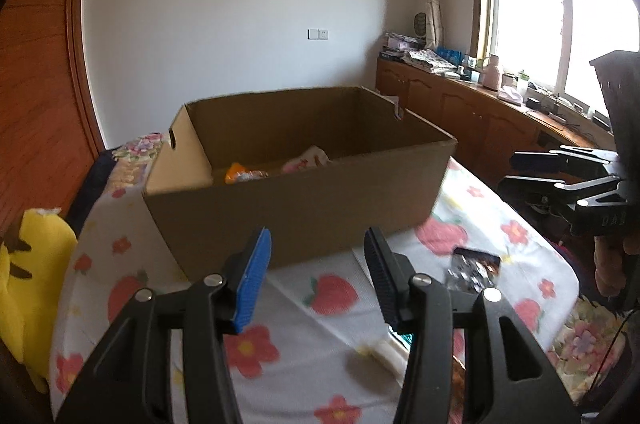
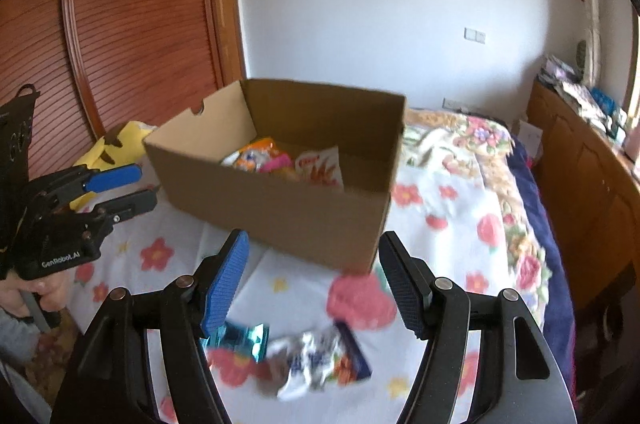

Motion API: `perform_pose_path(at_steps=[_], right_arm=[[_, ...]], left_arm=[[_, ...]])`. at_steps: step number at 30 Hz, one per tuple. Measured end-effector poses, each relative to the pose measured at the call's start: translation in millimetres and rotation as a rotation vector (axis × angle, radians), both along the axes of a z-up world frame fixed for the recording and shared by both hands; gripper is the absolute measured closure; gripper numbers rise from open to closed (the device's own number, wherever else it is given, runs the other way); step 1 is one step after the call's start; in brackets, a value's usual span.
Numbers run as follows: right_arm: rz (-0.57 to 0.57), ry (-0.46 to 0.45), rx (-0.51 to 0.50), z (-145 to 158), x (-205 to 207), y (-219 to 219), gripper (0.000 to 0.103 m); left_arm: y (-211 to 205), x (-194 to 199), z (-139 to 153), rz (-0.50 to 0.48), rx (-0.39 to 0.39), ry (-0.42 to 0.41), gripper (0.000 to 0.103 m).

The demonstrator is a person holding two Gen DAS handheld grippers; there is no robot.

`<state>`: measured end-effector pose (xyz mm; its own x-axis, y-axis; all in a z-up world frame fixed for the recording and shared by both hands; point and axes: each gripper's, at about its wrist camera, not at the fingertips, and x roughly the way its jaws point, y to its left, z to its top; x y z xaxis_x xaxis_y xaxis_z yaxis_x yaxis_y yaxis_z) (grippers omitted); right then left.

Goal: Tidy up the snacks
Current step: 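Move both tools back over the remaining snacks on the bed, then grasp the gold wrapped candy with the left tool while the right tool grasps the white pouch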

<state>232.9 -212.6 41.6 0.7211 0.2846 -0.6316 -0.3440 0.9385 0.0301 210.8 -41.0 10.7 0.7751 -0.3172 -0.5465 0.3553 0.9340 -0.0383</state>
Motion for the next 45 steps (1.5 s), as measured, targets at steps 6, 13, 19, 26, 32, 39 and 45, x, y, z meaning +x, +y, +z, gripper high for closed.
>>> perform_pose_path(at_steps=[6, 13, 19, 26, 32, 39, 45], right_arm=[[-0.029, 0.012, 0.005, -20, -32, -11, 0.034], [-0.059, 0.026, 0.039, -46, -57, -23, 0.034], [-0.086, 0.068, 0.077, -72, -71, -33, 0.034], [-0.103, 0.093, 0.102, -87, -79, -43, 0.034], [-0.105, 0.103, 0.126, -92, -83, -45, 0.034], [-0.101, 0.113, 0.138, -94, -86, -46, 0.034], [-0.092, 0.117, 0.144, -95, -85, -46, 0.034]], left_arm=[[-8, -26, -17, -0.006, -0.006, 0.031, 0.054], [-22, -58, -43, -0.003, -0.016, 0.067, 0.054], [-33, -74, -60, -0.007, -0.029, 0.104, 0.054], [-41, -85, -71, -0.026, -0.080, 0.164, 0.054], [-56, -88, -76, -0.053, -0.082, 0.198, 0.054], [-71, -81, -86, -0.065, -0.090, 0.258, 0.054], [-79, -75, -92, -0.058, -0.074, 0.287, 0.054]])
